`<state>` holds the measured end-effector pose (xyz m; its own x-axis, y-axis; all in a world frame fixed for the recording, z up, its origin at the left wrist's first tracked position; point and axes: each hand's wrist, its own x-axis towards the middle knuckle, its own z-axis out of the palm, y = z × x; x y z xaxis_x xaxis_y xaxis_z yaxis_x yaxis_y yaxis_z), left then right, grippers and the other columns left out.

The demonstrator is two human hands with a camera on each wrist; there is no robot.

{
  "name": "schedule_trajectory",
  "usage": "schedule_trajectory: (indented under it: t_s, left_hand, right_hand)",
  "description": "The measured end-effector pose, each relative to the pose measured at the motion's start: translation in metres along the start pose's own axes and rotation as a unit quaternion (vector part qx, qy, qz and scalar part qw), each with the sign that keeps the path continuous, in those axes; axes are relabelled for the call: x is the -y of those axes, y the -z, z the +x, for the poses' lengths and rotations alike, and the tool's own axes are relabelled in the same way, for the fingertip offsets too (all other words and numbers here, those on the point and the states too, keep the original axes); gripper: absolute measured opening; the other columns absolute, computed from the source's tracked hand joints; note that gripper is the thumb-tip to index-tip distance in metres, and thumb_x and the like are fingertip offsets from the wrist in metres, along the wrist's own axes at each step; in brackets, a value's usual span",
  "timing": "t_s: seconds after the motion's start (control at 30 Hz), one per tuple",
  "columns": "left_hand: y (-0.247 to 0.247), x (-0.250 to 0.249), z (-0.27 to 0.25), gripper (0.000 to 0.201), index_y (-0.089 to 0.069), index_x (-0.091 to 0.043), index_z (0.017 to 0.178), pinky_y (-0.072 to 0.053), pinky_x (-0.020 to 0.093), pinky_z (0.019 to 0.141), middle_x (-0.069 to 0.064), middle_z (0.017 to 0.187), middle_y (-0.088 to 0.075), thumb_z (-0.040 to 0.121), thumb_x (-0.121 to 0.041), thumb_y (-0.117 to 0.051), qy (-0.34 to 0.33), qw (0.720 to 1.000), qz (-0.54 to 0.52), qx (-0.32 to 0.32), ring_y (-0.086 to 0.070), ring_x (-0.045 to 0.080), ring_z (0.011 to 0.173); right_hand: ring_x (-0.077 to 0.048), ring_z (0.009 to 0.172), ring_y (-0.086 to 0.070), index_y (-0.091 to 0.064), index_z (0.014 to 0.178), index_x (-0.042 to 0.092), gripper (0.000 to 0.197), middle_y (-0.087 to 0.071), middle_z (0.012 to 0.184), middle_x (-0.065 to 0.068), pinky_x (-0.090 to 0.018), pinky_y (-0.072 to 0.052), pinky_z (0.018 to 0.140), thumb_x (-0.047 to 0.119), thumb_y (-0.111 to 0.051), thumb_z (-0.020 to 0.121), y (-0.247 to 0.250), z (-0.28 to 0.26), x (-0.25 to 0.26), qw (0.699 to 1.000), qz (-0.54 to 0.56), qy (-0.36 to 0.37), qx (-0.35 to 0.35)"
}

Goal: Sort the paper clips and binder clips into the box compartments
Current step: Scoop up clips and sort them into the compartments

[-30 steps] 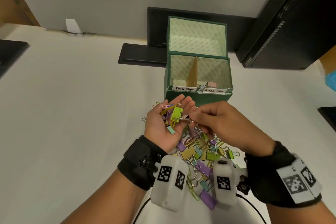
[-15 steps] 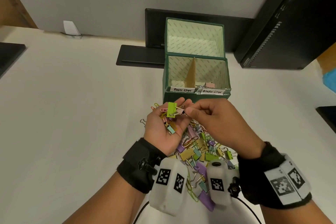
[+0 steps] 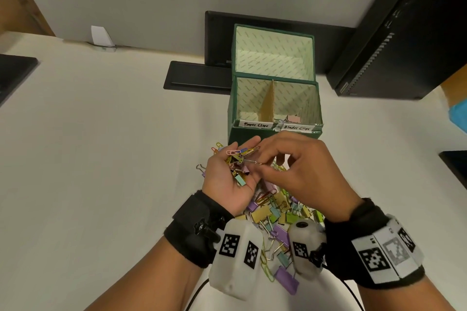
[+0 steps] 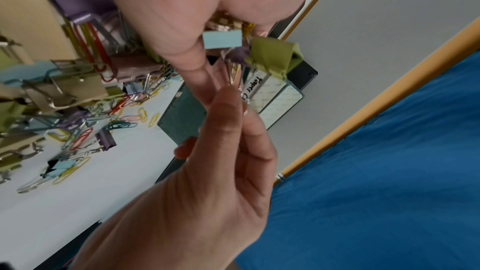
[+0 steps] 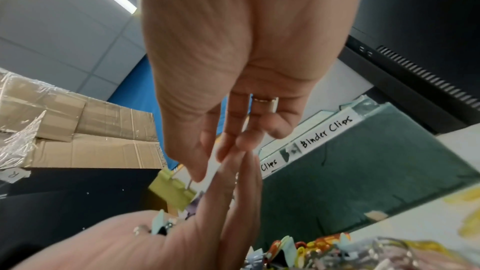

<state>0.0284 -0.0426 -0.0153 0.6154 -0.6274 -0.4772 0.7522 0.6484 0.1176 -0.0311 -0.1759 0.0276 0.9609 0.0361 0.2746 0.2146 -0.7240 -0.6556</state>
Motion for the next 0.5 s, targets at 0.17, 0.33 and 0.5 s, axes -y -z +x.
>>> schedule_trajectory:
  t_s: [0.17, 0.33, 0.5]
  left_hand:
    - [0.001, 0.001, 0.002, 0.036, -0.062, 0.007, 0.114, -0.061, 0.038, 0.061, 0.026, 0.106, -0.069, 0.099, -0.018, -0.042, -0.014, 1.0, -0.001, 0.0, -0.072, 0.034, 0.083]
    - [0.004, 0.001, 0.002, 0.047, -0.071, 0.012, 0.096, -0.058, 0.049, 0.076, 0.029, 0.105, -0.068, 0.1, -0.023, -0.041, 0.012, 1.0, -0.008, 0.023, -0.071, 0.038, 0.087]
    - [0.006, 0.0, 0.004, 0.047, -0.071, 0.012, 0.097, -0.056, 0.049, 0.081, 0.028, 0.107, -0.068, 0.1, -0.024, -0.041, 0.018, 0.999, -0.01, 0.034, -0.071, 0.038, 0.089]
  right_hand:
    - [-0.015, 0.068, -0.065, -0.076, 0.082, 0.019, 0.005, -0.074, 0.08, 0.006, -0.029, -0.052, 0.058, 0.018, -0.081, 0.079, 0.006, 0.0, 0.008, 0.989, 0.118, -0.06, -0.068]
    - [-0.01, 0.059, -0.063, -0.075, 0.086, 0.017, 0.004, -0.074, 0.075, 0.002, -0.023, -0.052, 0.057, 0.02, -0.076, 0.084, 0.034, 0.016, 0.007, 0.951, 0.13, -0.104, -0.26]
    - [-0.008, 0.071, -0.067, -0.072, 0.085, 0.026, 0.006, -0.072, 0.079, 0.009, -0.034, -0.058, 0.068, 0.032, -0.07, 0.086, 0.057, 0.036, -0.014, 0.946, -0.054, -0.147, -0.283]
